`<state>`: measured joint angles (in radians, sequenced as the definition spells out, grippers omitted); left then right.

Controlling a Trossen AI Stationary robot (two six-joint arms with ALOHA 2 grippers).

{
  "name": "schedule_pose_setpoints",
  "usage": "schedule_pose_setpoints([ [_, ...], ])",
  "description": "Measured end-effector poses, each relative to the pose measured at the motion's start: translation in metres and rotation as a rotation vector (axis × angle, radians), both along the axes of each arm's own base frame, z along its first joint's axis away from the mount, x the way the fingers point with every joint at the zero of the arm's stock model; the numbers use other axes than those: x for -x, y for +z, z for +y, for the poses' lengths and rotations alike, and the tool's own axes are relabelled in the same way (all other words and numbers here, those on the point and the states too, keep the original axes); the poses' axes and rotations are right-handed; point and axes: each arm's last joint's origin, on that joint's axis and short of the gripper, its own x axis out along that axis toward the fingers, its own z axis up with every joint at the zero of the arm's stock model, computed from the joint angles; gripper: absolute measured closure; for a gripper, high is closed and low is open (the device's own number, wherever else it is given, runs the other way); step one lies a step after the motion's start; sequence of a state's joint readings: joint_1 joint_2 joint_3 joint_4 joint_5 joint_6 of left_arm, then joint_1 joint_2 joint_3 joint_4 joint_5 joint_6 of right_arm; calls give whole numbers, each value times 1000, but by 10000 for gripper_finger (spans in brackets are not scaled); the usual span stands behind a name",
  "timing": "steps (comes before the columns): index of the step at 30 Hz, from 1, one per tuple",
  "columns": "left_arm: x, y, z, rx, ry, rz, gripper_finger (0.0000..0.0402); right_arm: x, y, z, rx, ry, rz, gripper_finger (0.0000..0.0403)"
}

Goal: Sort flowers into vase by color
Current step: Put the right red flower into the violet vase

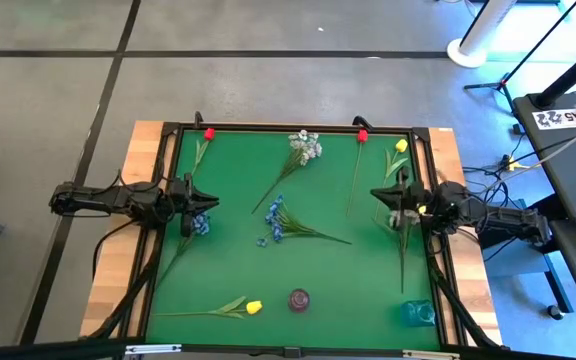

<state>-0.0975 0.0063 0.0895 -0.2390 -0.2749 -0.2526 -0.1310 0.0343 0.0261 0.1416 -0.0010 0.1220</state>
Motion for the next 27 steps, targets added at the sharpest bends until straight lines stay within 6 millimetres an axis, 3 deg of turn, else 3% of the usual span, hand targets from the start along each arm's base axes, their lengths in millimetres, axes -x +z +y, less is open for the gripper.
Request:
schedule_pose_setpoints([
  [3, 0, 0, 0, 0, 0, 0, 349, 0, 9, 2, -355, 119, -124, 400],
  [7, 0, 0, 0, 0, 0, 0, 349, 2, 23, 9, -181, 358, -219, 400],
  [9, 0, 0, 0, 0, 0, 0, 349, 1, 27, 10, -173, 398, -250, 399],
  [13, 0, 0, 0, 0, 0, 0, 349, -8, 27, 3, -334, 241, -276, 393],
  [19, 0, 0, 0, 0, 0, 0, 349, -31, 3, -2, -505, 144, -66, 373],
  [24, 0, 0, 0, 0, 0, 0, 349, -53, 2, -2, -514, 97, 52, 372],
  [27, 0, 0, 0, 0, 0, 0, 349, -73, 8, -5, -499, -102, 138, 380],
])
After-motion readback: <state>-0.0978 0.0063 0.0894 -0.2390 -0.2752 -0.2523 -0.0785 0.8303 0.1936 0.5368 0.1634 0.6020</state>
